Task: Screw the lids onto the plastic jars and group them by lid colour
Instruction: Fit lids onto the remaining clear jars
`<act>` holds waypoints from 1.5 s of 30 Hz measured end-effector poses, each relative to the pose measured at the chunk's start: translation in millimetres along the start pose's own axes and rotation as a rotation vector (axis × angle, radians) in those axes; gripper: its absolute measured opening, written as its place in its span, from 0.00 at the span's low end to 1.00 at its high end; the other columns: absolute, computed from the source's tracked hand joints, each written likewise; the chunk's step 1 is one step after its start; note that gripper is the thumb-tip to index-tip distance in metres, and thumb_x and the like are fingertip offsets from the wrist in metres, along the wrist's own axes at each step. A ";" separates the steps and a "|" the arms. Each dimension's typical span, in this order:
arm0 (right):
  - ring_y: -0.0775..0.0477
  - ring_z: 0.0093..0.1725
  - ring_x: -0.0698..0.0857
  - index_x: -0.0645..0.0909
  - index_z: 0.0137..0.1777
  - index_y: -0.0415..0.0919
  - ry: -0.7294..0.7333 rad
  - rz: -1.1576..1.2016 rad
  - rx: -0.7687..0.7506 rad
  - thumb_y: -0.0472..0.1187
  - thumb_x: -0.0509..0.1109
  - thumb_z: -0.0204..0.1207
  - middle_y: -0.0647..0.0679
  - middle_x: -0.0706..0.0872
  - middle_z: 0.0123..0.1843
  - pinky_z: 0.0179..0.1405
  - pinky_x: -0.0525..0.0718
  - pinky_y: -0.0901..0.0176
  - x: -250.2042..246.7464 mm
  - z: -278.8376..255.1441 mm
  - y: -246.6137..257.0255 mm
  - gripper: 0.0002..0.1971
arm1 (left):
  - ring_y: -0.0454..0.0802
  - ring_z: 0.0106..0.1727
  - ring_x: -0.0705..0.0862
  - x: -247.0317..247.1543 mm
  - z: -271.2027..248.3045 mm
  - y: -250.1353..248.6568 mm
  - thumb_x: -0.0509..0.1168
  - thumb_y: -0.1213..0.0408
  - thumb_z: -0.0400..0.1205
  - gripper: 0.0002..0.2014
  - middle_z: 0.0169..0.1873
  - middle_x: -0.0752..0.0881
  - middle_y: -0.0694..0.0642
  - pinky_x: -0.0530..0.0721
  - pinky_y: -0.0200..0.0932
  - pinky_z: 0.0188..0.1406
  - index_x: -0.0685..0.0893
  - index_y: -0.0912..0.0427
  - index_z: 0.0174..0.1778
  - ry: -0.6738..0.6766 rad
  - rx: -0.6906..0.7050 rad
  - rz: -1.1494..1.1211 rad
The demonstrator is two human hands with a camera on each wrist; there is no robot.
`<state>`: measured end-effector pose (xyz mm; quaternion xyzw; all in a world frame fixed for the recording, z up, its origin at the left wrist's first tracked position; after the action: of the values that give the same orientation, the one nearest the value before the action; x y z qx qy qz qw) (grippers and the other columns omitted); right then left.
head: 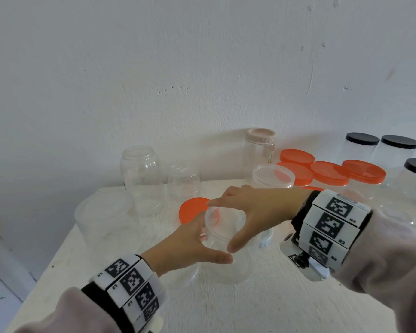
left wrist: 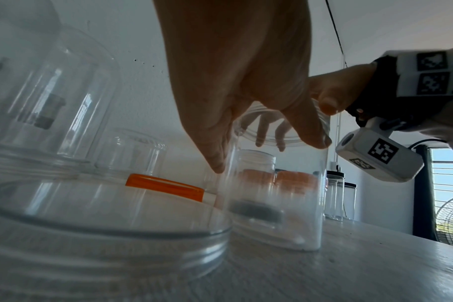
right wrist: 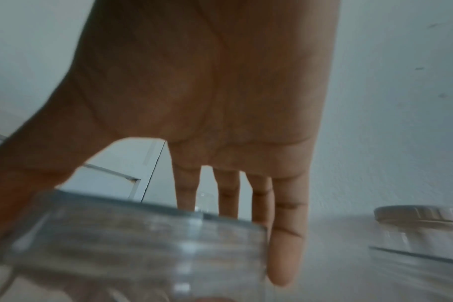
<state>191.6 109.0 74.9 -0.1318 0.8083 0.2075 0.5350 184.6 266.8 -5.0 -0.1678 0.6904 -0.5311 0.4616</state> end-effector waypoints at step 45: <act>0.62 0.67 0.66 0.64 0.76 0.71 -0.384 0.337 -0.034 0.74 0.73 0.59 0.68 0.69 0.65 0.63 0.64 0.61 -10.0 2.4 -33.2 0.43 | 0.50 0.82 0.56 -9.4 -16.8 13.2 0.71 0.40 0.74 0.52 0.83 0.55 0.50 0.60 0.53 0.80 0.45 0.51 0.85 0.272 -0.327 0.684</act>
<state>212.0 80.9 76.9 0.0377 0.6987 0.3283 0.6345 179.2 288.4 -12.3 0.0723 0.8365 -0.2472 0.4836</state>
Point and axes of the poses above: each hand's wrist, its own z-axis towards the middle knuckle, its own x-axis out of the palm, y = z × x, the point moved 3 cm from there along z, towards the middle knuckle
